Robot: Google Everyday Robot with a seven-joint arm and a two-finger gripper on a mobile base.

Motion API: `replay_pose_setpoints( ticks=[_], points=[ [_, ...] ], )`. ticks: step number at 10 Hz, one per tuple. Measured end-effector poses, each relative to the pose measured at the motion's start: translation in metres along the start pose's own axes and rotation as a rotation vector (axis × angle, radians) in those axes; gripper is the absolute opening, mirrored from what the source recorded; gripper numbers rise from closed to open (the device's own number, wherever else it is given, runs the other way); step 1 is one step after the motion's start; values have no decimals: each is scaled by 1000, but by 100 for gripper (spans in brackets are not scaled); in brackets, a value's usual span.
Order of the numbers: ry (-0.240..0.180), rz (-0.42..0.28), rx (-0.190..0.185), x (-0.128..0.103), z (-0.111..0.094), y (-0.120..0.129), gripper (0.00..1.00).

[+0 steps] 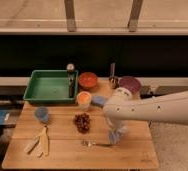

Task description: Place towel in table surface

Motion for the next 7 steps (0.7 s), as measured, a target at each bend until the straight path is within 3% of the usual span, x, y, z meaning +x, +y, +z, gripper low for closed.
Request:
replay_pose_setpoints(
  ticks=[2, 3, 5, 7],
  points=[
    [-4, 7, 5, 0, -1, -1, 76],
    [-13, 27, 13, -1, -4, -5, 80],
    [-43, 100, 43, -14, -18, -34, 80],
    [-49, 137, 56, -22, -24, -45, 80]
  ],
)
